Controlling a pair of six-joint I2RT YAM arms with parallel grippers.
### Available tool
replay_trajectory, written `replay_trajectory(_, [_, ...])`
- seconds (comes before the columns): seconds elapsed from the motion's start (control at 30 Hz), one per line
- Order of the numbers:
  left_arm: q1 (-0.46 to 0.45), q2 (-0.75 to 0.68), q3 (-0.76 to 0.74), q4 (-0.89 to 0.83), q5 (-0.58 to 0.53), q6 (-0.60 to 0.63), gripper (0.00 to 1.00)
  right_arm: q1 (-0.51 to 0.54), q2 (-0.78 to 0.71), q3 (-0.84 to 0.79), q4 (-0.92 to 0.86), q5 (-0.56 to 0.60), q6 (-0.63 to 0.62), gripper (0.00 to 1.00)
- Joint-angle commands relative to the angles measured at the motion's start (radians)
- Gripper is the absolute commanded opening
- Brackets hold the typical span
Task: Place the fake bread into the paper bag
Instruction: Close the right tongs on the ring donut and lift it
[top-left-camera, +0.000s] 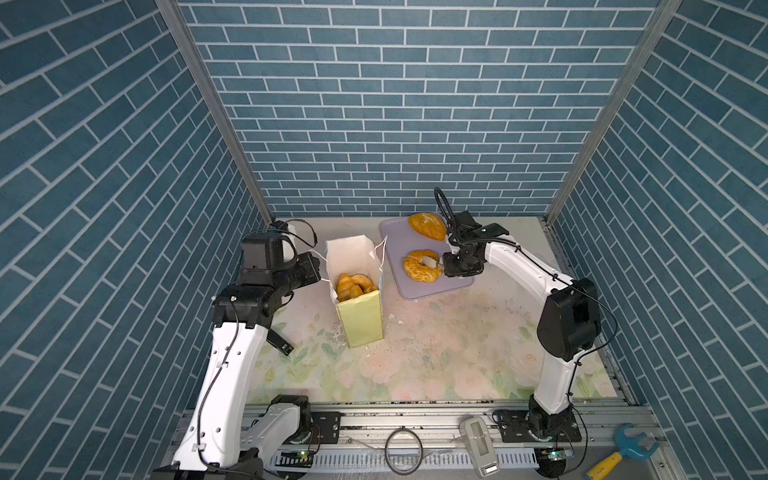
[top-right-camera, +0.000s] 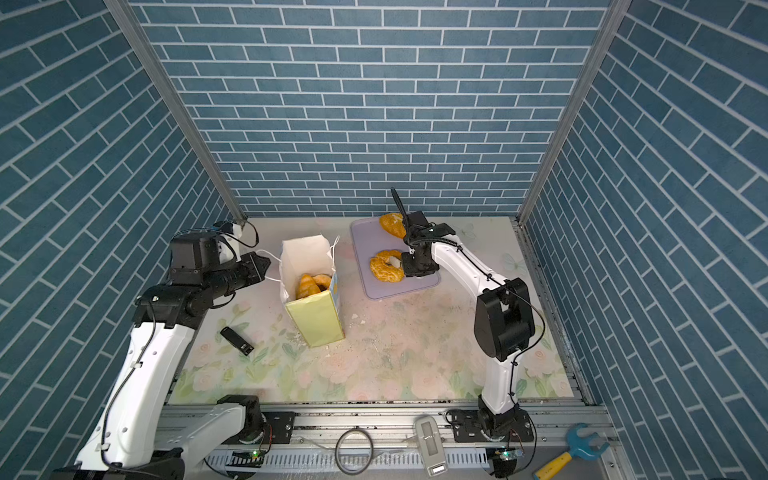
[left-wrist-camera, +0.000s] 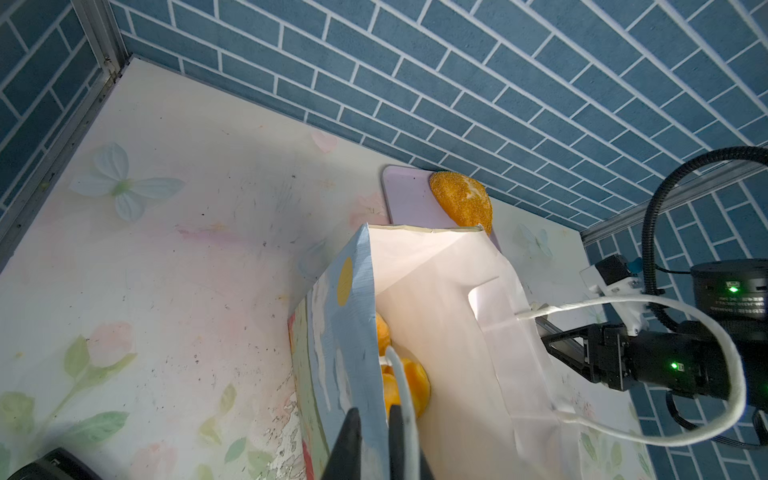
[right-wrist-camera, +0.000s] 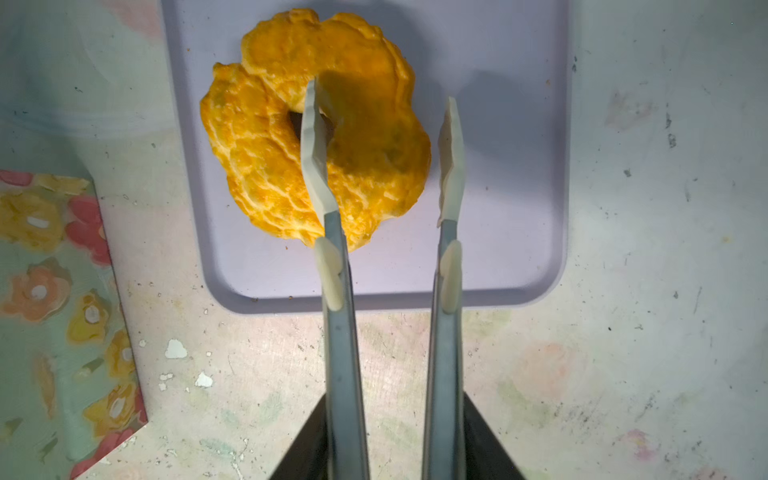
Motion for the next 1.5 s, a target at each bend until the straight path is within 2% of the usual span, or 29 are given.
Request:
replay_trajectory(0.0, [-0.004,-0.015,-0.014,-0.002,-0.011,-0.004,0.16,-0.002,0.031,0.046,-0.014,0.002,-0.032,0.44])
replay_trajectory(0.27, [-0.004,0.002,-0.003,0.001,-0.005,-0.008,0.16,-0.003,0.080,0.101,-0.073,-0.060,-0.070,0.44])
replay_trajectory(0.7, [-0.003,0.002,-0.010,-0.002,-0.012,-0.006,0.16,-0.004,0.085,0.159,-0.111,-0.028,-0.074,0.31])
replay_trajectory(0.93, [-0.004,-0.009,-0.009,-0.013,-0.020,-0.001,0.16,-0.002,0.037,0.192,-0.149,0.012,-0.095,0.25])
replay_trajectory(1.47, [-0.004,-0.033,0.002,-0.010,-0.003,-0.009,0.16,-0.003,-0.090,0.179,-0.161,0.033,-0.090,0.22])
